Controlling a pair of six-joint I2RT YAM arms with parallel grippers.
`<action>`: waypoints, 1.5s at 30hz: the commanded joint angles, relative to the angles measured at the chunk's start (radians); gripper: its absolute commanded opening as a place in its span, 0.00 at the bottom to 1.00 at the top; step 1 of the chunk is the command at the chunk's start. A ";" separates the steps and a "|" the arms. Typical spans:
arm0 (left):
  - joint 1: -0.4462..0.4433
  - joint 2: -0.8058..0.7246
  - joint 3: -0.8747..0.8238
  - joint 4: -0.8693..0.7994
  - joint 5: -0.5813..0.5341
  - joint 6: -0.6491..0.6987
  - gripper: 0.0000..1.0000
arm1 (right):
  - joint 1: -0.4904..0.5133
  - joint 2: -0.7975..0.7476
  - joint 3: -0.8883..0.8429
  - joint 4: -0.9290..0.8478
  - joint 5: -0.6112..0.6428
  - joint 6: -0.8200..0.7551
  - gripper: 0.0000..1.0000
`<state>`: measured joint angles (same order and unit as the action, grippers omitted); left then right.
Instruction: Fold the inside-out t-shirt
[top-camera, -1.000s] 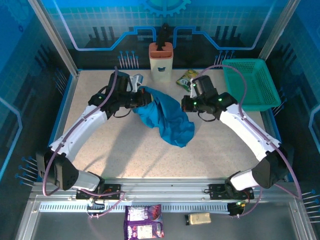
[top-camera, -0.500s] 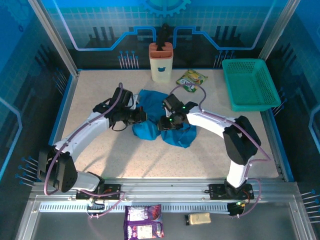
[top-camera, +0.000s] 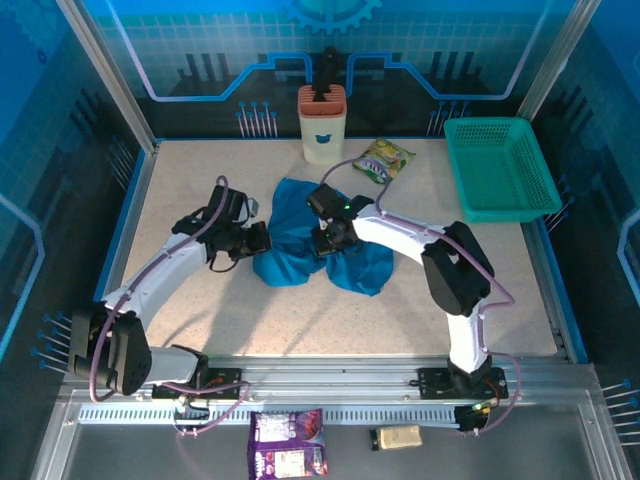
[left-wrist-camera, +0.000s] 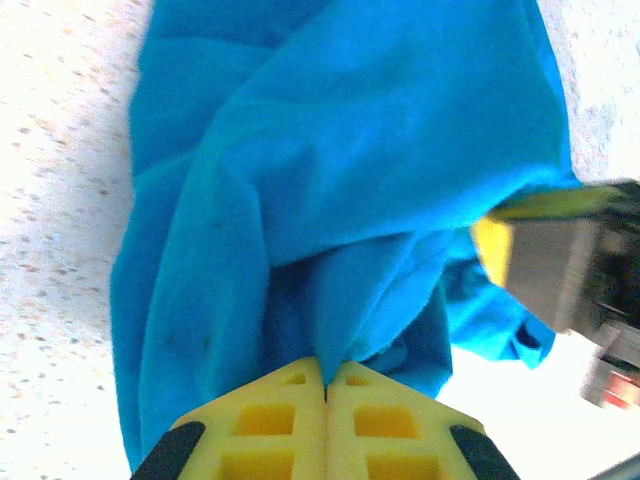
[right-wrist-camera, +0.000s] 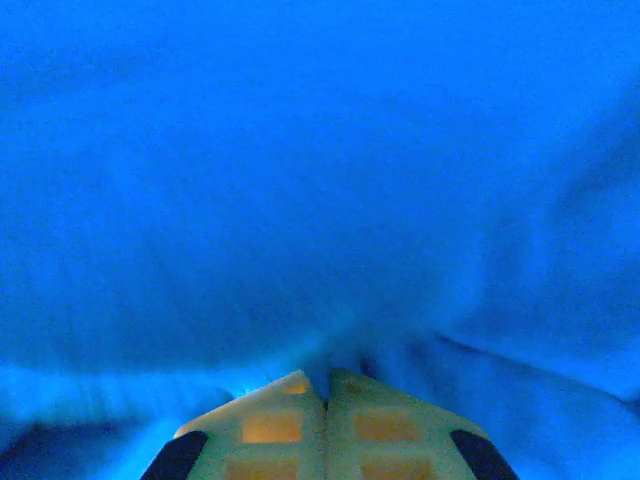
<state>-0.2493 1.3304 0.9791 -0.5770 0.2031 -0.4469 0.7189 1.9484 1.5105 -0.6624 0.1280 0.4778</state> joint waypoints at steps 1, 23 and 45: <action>0.056 -0.008 0.038 0.009 0.010 0.030 0.00 | -0.065 -0.204 -0.004 -0.100 0.055 -0.046 0.00; 0.047 -0.019 -0.240 0.178 0.219 -0.067 0.05 | -0.264 -0.612 -0.300 -0.249 0.105 -0.028 0.31; 0.042 -0.057 -0.163 0.170 0.228 -0.094 0.05 | 0.303 -0.110 -0.276 0.362 -0.081 0.221 0.57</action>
<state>-0.2031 1.2995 0.7822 -0.4053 0.4015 -0.5266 1.0203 1.7905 1.2358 -0.4164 0.0696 0.6346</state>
